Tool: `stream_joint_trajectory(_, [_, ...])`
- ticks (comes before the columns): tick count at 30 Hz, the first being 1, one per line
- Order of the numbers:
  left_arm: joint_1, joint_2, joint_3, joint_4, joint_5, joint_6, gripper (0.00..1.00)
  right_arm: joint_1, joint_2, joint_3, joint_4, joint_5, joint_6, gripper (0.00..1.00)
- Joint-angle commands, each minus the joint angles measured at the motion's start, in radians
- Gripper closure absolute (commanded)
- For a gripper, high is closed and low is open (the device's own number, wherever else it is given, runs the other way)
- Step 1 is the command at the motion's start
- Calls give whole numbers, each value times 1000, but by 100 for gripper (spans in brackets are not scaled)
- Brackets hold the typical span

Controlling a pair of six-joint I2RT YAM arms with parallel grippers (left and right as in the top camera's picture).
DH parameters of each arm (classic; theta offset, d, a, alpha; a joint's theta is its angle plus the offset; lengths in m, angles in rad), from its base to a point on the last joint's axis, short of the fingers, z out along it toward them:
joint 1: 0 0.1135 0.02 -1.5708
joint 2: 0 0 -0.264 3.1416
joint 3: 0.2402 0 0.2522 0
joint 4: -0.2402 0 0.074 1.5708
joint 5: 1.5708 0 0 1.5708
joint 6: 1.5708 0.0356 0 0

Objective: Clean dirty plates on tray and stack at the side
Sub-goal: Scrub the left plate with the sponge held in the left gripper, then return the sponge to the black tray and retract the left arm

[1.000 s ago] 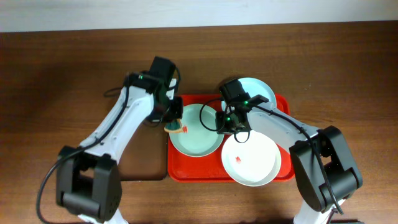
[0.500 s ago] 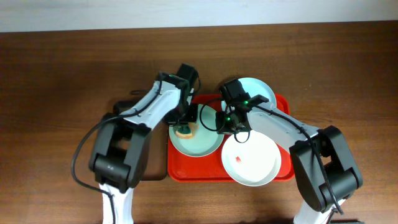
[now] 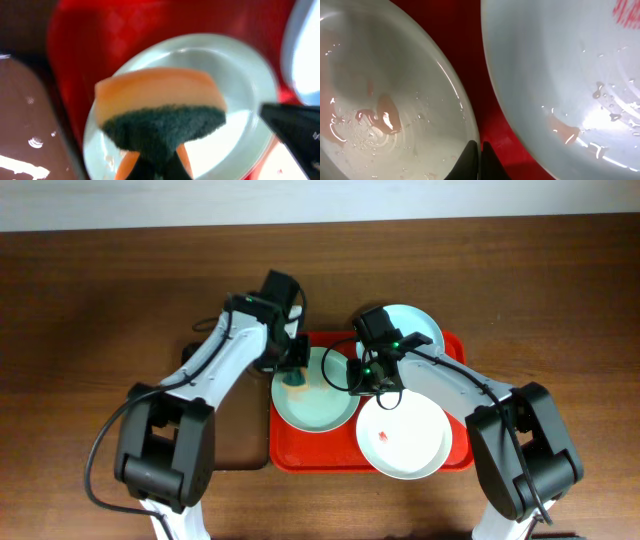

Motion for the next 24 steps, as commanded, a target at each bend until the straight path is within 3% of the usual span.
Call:
stream_joint_trajectory(1, [-20, 0, -175, 166, -43, -21, 100, 4, 7, -3, 7, -24, 5, 96])
stream_joint_trajectory(4, [-21, 0, -291, 263, 33, -64, 100, 4, 7, -3, 8, -24, 5, 96])
stream_joint_trajectory(8, [-21, 0, -295, 367, 402, -53, 100, 4, 7, -3, 10, -24, 5, 96])
stream_joint_trajectory(10, [-6, -3, -269, 365, 462, -53, 100, 4, 7, -3, 10, -24, 5, 96])
stream_joint_trajectory(12, [38, -38, -197, 283, 415, -24, 100, 4, 7, -3, 9, -24, 5, 96])
stream_joint_trajectory(14, [82, -156, -168, 190, 233, -23, 100, 4, 7, -3, 10, -24, 5, 96])
stream_joint_trajectory(17, [33, -148, -198, 144, 37, -23, 100, 4, 7, -3, 10, -24, 5, 96])
stream_joint_trajectory(24, [-38, 81, -212, 194, 29, -38, 100, 4, 7, -4, 10, -24, 5, 96])
